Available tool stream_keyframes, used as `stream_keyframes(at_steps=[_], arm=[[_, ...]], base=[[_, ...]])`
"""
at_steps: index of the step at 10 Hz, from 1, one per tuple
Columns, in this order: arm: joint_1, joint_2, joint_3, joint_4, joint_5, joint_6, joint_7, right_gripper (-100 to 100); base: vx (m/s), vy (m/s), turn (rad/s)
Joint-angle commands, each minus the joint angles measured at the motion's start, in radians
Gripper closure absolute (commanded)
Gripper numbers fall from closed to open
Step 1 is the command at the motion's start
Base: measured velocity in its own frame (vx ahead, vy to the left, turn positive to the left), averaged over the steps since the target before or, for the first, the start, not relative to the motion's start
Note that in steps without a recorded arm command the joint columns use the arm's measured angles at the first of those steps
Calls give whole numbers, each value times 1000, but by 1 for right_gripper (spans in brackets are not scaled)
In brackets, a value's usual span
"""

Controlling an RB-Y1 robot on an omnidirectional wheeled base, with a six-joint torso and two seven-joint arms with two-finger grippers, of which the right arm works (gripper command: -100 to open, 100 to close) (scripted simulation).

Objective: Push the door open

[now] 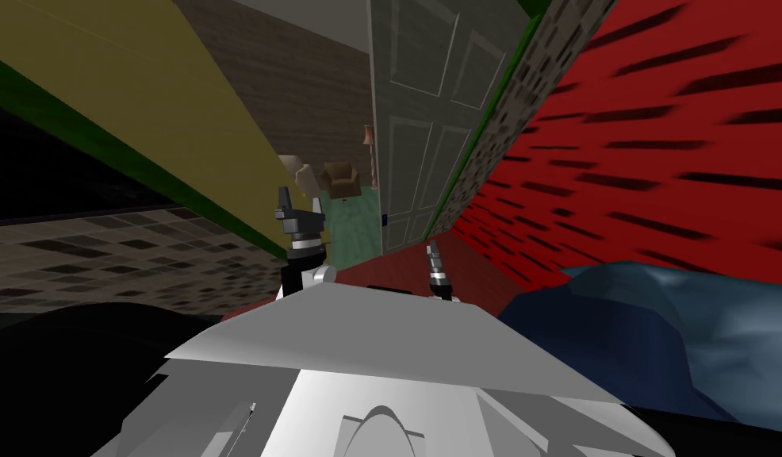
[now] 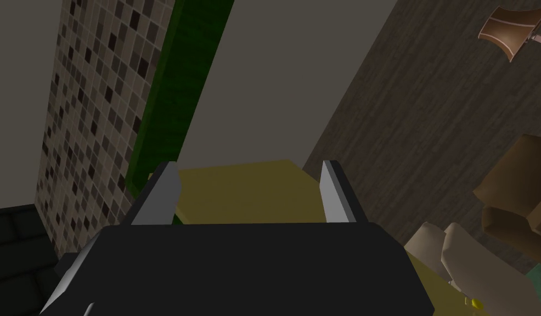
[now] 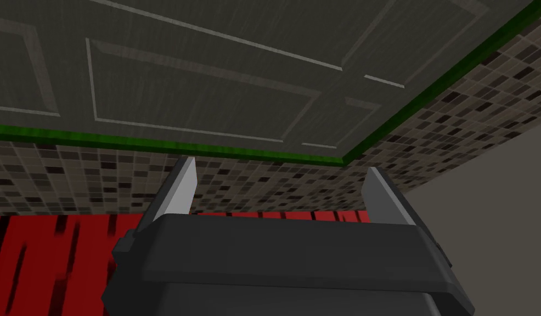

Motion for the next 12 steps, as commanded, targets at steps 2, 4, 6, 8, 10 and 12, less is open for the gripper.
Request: stream_keyframes(at_steps=[2,4,6,8,10,12], arm=[[-12,-4,25,70,23,-22,-29,-100],[-17,-4,40,108,36,-33,-43,-100],[-25,-3,63,164,55,-51,-64,-100],[-30,-2,77,201,68,-62,-77,-100],[-38,0,99,255,87,-79,-97,-100],[-43,2,113,290,99,-90,-110,-100]], base=[[108,42,-13],[141,30,-11],[136,41,-14],[117,30,-11],[98,39,-11],[136,35,-10]])
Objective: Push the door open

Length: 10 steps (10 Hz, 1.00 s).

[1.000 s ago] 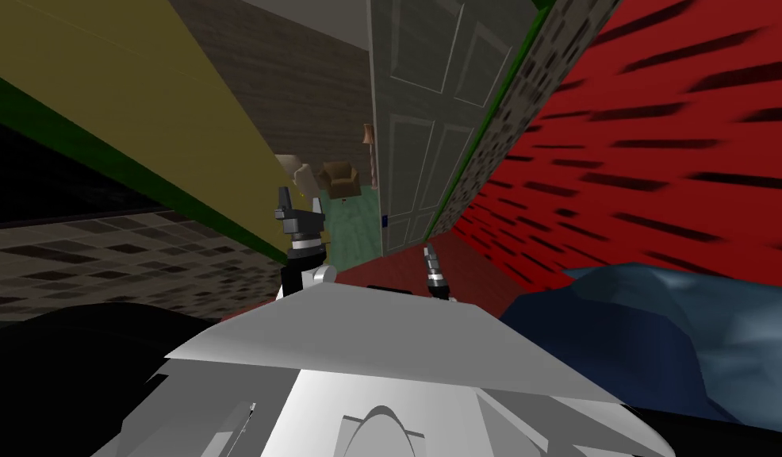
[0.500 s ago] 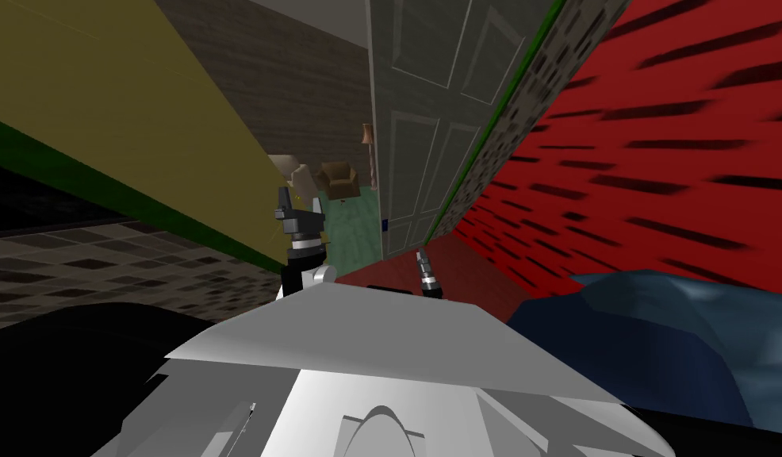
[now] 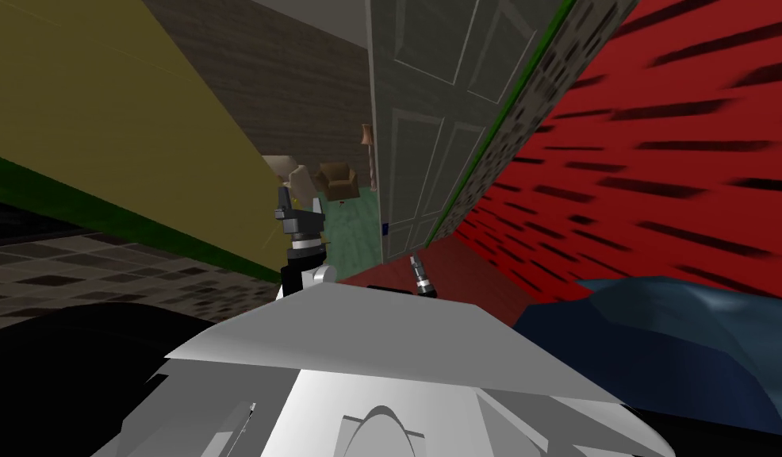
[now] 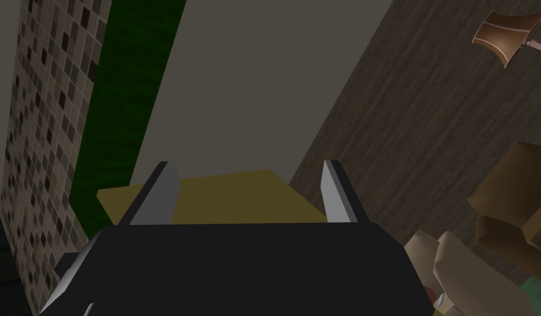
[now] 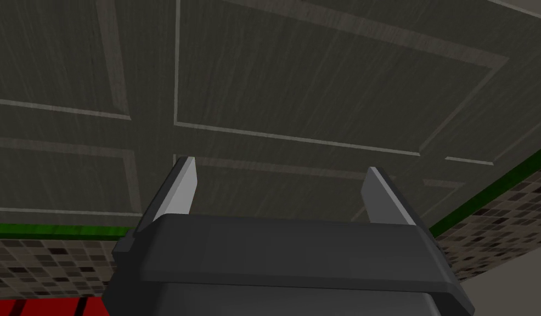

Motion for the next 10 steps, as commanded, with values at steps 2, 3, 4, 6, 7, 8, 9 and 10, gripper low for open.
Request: stream_keyframes(at_steps=[2,3,4,6,7,8,9,10], arm=[[-5,1,27,53,22,-16,-26,-100],[-7,2,33,69,28,-21,-32,-100],[-9,3,39,85,33,-26,-38,-100],[-16,7,58,131,49,-40,-55,-100],[-18,8,63,145,54,-44,-60,-100],[-22,11,74,172,63,-53,-70,-100],[-24,13,79,185,68,-57,-75,-100],[-26,14,84,199,73,-61,-80,-100]], base=[[136,43,-13],[117,14,-9],[109,9,-6],[130,17,-13],[143,30,-5],[143,53,-12],[130,34,-12],[104,15,-4]])
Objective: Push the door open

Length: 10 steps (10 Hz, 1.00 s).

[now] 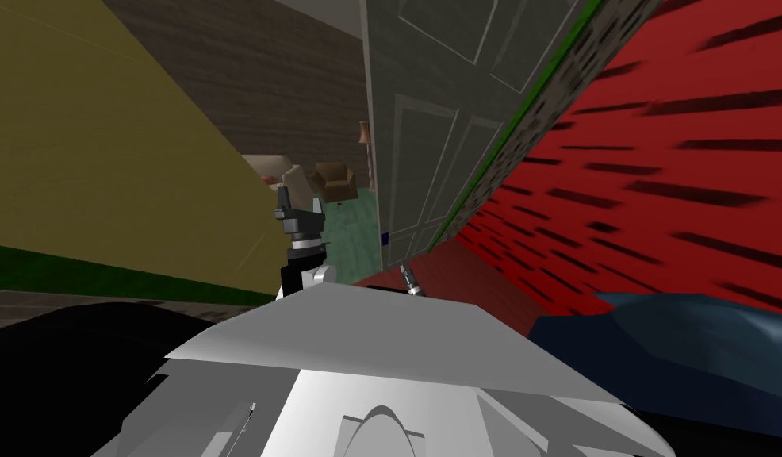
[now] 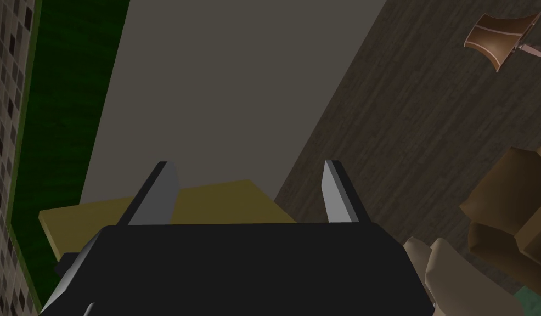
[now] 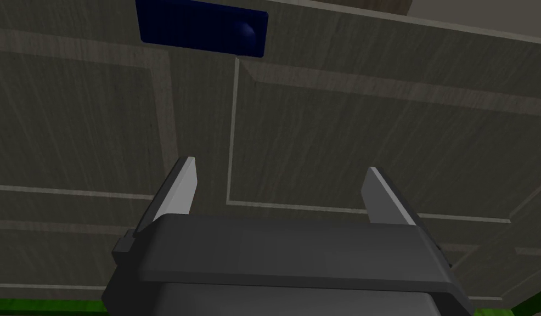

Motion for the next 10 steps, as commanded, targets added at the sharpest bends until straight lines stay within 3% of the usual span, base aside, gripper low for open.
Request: stream_keyframes(at_steps=[1,7,10], arm=[[-4,2,12,31,10,-12,-13,-100],[-17,17,48,122,42,-40,-47,-100],[-39,12,40,133,32,-28,-37,-100]], base=[[135,15,-9],[162,31,-7],[122,71,24]])
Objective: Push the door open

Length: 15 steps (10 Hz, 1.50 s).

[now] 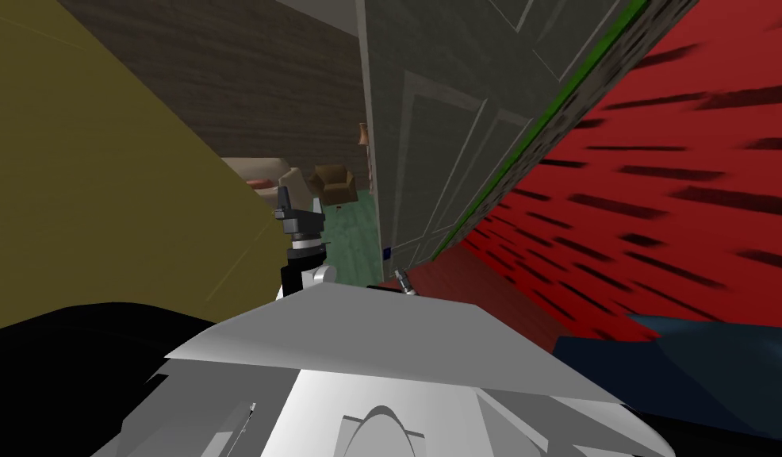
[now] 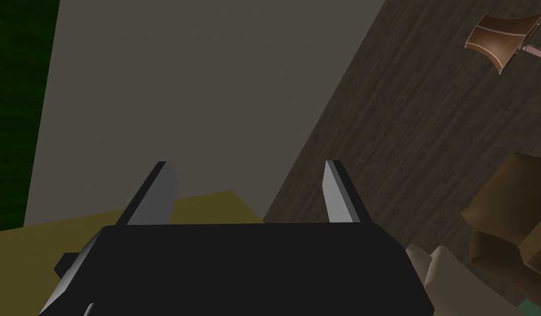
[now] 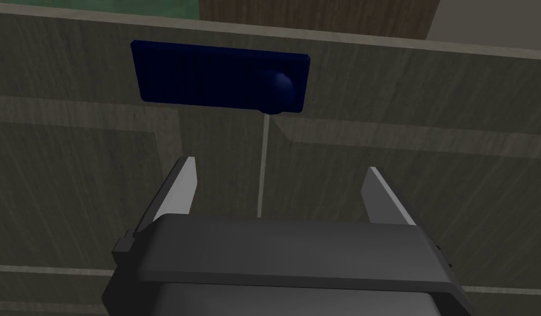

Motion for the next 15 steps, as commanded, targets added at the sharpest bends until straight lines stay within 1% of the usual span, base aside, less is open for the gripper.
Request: stream_keyframes(at_steps=[1,3,5,6,7,12,13,14,15], arm=[[-14,2,-3,12,-5,7,5,-100],[-33,16,-8,28,-13,15,11,-100],[-51,38,-12,43,-19,23,16,-100],[-47,29,-11,38,-18,20,13,-100],[-47,29,-11,38,-18,20,13,100],[-47,29,-11,38,-18,20,13,100],[-34,8,-29,31,-28,17,19,-100],[-30,16,-33,29,-31,16,21,-100],[-42,19,-33,47,-30,9,23,-100]], base=[[181,88,23],[173,142,39],[167,103,33],[81,46,3],[-11,-5,-6],[-17,-10,1],[-129,6,-187],[-213,20,-178],[-89,11,-27]])
